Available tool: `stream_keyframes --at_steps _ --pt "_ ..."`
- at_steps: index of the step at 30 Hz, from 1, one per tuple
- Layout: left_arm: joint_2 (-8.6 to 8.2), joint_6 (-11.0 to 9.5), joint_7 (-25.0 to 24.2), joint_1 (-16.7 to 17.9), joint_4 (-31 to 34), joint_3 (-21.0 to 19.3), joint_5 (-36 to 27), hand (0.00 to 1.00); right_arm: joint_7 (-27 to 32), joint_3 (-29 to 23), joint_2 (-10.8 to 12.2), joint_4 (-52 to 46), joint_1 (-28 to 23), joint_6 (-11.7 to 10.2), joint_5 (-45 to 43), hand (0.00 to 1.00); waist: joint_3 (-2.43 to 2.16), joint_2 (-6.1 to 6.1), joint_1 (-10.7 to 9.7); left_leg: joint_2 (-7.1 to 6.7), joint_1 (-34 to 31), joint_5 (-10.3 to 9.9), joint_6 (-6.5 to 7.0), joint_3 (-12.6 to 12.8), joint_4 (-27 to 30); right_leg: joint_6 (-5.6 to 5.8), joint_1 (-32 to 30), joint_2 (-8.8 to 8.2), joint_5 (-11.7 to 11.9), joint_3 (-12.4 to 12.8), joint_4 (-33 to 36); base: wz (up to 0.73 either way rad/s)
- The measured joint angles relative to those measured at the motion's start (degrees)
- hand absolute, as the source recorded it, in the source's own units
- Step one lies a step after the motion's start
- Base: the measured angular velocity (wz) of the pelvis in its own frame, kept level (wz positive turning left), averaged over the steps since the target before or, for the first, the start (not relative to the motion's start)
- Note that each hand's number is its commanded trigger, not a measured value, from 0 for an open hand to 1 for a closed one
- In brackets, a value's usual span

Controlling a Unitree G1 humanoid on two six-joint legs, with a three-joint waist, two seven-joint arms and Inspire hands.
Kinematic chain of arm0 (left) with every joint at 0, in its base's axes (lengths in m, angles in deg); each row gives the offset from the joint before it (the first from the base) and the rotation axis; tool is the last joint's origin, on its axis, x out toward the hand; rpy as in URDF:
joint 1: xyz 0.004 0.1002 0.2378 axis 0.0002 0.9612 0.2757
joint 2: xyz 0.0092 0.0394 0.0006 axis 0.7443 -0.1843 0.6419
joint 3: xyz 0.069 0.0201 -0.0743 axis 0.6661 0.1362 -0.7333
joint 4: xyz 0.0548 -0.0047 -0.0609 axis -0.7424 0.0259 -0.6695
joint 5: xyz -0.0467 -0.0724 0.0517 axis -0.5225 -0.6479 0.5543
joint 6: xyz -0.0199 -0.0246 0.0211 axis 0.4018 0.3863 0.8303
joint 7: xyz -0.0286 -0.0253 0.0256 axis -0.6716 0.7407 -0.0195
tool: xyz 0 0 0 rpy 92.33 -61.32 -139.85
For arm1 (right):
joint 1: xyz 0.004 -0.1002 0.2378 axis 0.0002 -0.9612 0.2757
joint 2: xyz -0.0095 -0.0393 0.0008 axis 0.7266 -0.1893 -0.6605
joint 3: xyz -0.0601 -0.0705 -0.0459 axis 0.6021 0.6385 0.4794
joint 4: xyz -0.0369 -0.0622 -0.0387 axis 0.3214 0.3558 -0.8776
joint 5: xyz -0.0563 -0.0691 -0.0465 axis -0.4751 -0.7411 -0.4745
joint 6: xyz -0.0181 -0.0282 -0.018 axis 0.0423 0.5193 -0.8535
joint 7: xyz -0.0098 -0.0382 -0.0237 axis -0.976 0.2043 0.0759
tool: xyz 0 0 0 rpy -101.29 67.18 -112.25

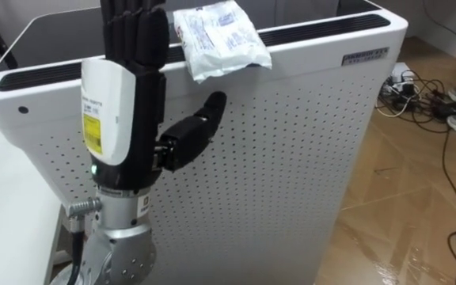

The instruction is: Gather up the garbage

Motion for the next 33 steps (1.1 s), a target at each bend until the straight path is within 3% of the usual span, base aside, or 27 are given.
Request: stream_keyframes --at_steps 9,10,12,13,18,22,24,27,33 --pt "1.61 3.74 -3.18 0.00 -0.13 0.01 0.02 0.03 -0.48 -0.02 -0.19 0.01 0.01 0.59 0.16 1.00 0.07 -0.07 -0.33 -0.01 -0.10 0.00 0.00 0.87 -0.21 0.02 -0.06 -0.04 0.01 0.34 -0.16 -0.03" --pt "1.73 3.96 -3.54 0.00 -0.14 0.03 0.02 0.46 -0.68 -0.02 -0.32 0.01 0.02 0.64 0.12 1.00 0.08 -0.07 -0.40 -0.02 -0.12 0.00 0.00 0.87 -0.21 0.02 -0.04 -0.07 0.01 0.30 -0.16 0.04" --pt "2.48 4.92 -5.00 0.01 -0.31 0.26 0.03 0.86 -1.35 -0.06 -0.93 -0.01 0.09 1.37 -0.04 1.00 0.09 -0.08 -0.61 -0.04 -0.17 0.00 0.00 0.83 -0.20 0.04 0.00 -0.14 0.02 0.22 -0.15 0.02" --pt "2.58 5.20 -5.41 0.03 -0.39 0.31 0.03 1.00 -1.52 -0.06 -1.09 -0.01 0.08 1.54 -0.10 1.00 0.09 -0.08 -0.63 -0.04 -0.17 0.00 0.00 0.83 -0.20 0.05 0.01 -0.16 0.02 0.23 -0.14 0.00" --pt "3.64 7.69 -9.03 -0.08 -1.36 1.65 0.30 1.00 -2.03 -1.28 -1.73 -0.30 0.13 3.23 -0.12 1.00 0.19 0.55 -1.22 -0.09 -0.25 0.09 0.15 0.88 -0.02 0.21 -0.01 -0.23 0.13 0.14 0.01 0.00" --pt "3.79 9.91 -10.94 -0.59 -1.37 1.81 0.57 1.00 -2.07 -2.28 -2.06 -0.34 0.37 4.59 -0.11 1.00 0.01 1.13 -1.05 -0.21 -0.12 0.22 0.33 0.95 -0.06 0.27 0.03 -0.62 0.17 0.40 0.03 0.00" --pt "3.97 11.23 -11.34 -1.61 -1.28 1.84 0.59 1.00 -2.06 -2.25 -2.47 -0.33 0.84 5.35 -0.17 1.00 -0.23 1.63 -1.03 -0.27 -0.01 0.26 0.40 1.01 -0.08 0.33 0.04 -0.67 0.20 0.53 0.02 0.00" --pt "4.08 12.74 -11.40 -3.78 -1.31 1.83 0.57 1.00 -2.08 -2.17 -2.74 -0.33 1.32 5.74 -0.17 1.00 -0.12 1.99 -1.05 -0.29 0.11 0.42 0.44 1.09 -0.12 0.34 -0.03 -0.70 0.23 0.60 0.12 0.00" --pt "4.41 13.39 -12.24 -4.81 -1.53 1.79 0.53 1.00 -1.69 -2.16 -3.67 -0.44 1.56 7.00 -0.57 1.00 0.06 1.98 -0.79 -0.37 1.30 0.65 0.40 1.56 -1.17 0.30 0.68 -0.66 0.26 0.73 -0.09 -0.02"
